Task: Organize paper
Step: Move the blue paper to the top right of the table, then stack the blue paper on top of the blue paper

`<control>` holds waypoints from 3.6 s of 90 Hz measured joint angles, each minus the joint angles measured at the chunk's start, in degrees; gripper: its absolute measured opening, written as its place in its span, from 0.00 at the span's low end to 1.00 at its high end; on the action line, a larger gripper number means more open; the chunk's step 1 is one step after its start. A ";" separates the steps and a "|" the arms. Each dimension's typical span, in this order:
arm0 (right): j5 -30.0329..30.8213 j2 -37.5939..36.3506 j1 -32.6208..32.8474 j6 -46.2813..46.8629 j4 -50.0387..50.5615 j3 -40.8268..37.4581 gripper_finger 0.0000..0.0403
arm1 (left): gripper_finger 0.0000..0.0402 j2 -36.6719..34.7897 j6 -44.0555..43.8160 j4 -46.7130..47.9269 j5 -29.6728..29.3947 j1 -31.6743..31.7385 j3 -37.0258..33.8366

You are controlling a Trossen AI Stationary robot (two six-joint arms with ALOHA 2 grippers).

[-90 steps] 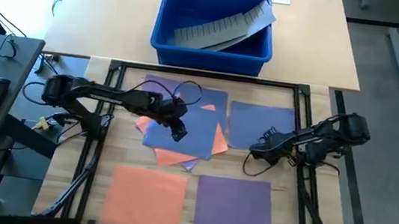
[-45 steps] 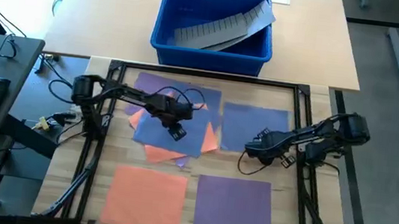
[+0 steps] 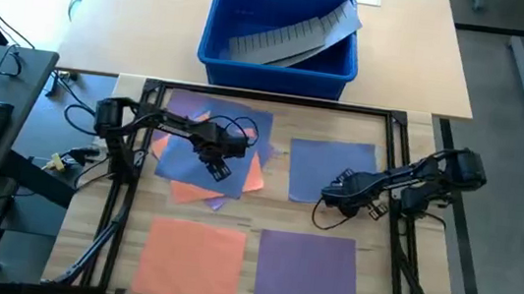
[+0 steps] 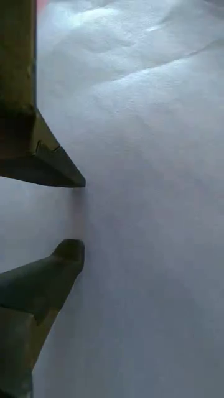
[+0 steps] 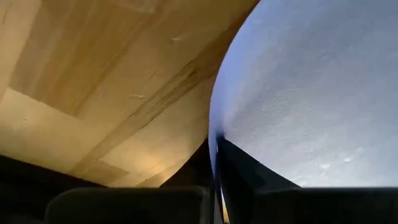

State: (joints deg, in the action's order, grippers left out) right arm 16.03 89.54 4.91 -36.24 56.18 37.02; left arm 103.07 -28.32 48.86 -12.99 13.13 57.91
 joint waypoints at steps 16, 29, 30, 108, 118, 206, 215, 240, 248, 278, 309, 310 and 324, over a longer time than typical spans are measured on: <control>-1.60 0.03 0.02 0.40 -2.20 3.68 0.00 | 0.41 0.00 -0.13 -0.02 0.20 -0.07 0.00; -2.14 0.02 0.02 0.37 -5.37 5.78 0.00 | 0.41 0.00 -0.13 -0.07 0.22 -0.07 0.00; -2.14 0.02 0.02 0.39 -5.38 5.83 0.00 | 0.41 0.00 -0.12 -0.07 0.23 -0.07 0.00; -11.52 0.07 1.84 17.26 -1.31 6.03 0.03 | 0.41 -3.92 0.02 -0.87 0.39 -0.11 -0.02; -11.43 0.07 1.84 16.45 -1.40 6.03 0.14 | 0.41 -5.20 -0.07 -1.01 0.15 -0.09 -0.02; -25.34 0.07 -13.15 41.86 -18.94 26.73 0.53 | 0.36 -31.50 -13.56 5.77 15.11 -4.60 -11.74; -27.73 1.17 -19.70 52.61 -34.02 26.87 0.52 | 0.31 -33.90 -15.15 -0.29 19.31 -4.17 -18.14; -34.71 18.39 -30.52 65.78 -41.80 37.34 0.52 | 0.20 -31.32 -14.35 -13.05 22.64 -4.13 -23.87; -35.68 25.09 -31.54 65.81 -37.91 44.05 0.52 | 0.18 -29.98 -12.94 -13.13 22.60 -4.15 -23.91; -31.51 43.53 -30.71 58.70 -15.00 73.19 0.52 | 0.15 -24.78 -8.96 -13.77 21.22 -4.15 -23.91; -31.19 51.72 -28.04 55.50 1.90 88.23 0.52 | 0.15 -23.41 -8.54 -16.04 21.30 -4.21 -23.77; -31.35 51.80 -27.97 55.40 2.08 88.32 0.52 | 0.15 -23.41 -8.52 -16.04 21.29 -4.22 -23.78; -32.75 52.21 -27.37 55.39 2.77 88.54 0.52 | 0.15 -23.41 -7.97 -15.98 21.00 -4.24 -23.78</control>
State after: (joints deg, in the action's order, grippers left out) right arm -16.72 141.74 -22.46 19.14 58.95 125.56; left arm 79.66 -36.28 32.88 8.01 8.88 34.13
